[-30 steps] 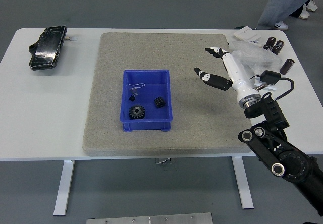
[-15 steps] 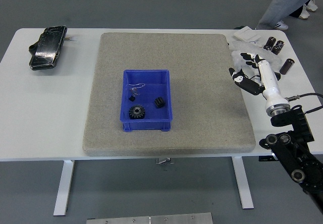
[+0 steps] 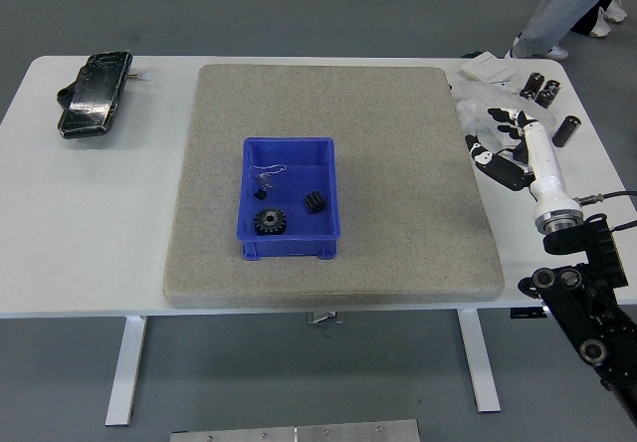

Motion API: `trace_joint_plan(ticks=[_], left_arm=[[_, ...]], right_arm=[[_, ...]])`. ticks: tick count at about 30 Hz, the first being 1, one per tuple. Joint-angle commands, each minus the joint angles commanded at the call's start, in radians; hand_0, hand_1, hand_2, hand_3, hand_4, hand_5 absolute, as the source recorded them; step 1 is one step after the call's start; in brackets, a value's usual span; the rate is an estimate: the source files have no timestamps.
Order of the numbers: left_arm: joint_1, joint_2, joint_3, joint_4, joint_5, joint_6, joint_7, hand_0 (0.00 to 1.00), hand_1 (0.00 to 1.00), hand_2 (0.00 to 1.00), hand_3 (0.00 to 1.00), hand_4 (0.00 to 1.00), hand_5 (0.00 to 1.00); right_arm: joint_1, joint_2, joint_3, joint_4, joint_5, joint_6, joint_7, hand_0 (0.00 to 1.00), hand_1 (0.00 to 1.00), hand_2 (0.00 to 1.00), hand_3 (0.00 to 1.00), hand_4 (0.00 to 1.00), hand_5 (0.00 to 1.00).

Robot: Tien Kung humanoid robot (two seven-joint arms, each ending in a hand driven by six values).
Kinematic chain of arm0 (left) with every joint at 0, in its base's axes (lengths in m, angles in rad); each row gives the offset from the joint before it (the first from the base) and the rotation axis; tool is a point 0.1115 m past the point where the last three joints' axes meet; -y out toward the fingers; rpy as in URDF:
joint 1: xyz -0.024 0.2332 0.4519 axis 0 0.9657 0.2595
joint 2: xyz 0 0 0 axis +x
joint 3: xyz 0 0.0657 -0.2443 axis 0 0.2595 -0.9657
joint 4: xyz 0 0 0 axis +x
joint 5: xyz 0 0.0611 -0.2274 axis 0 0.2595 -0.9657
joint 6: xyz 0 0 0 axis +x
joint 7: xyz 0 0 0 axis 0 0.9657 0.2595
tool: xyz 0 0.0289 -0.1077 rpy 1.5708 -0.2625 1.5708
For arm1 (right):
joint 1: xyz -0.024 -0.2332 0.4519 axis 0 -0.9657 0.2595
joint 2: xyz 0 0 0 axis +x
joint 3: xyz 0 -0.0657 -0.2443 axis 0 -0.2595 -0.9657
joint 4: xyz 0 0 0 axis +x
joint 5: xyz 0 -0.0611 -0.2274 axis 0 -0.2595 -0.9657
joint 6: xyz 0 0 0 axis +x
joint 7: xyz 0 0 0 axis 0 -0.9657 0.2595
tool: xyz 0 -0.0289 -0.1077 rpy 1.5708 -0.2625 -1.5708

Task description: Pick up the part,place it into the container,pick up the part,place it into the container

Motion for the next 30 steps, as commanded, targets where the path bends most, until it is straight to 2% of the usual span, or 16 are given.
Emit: trace_joint_plan(ticks=[11,30], left_arm=[[0.006,0.010,-0.002,0.000,0.004,0.000,0.001,0.667,0.658,0.634,0.623,0.702,0.216],[-0.001,0.005,-0.012,0.000,0.005,0.001,0.001,0.667,0.659,0.634,0.623,0.703,0.219]], right_arm=[[-0.018,0.000,0.011,0.009,-0.007,-0.004,0.000,0.785,0.740,0.772,0.736,0.726,0.340],[-0.025,0.005,0.049,0.035,-0.016,-0.007,-0.001,0.780,0.736,0.770,0.731,0.718,0.334]])
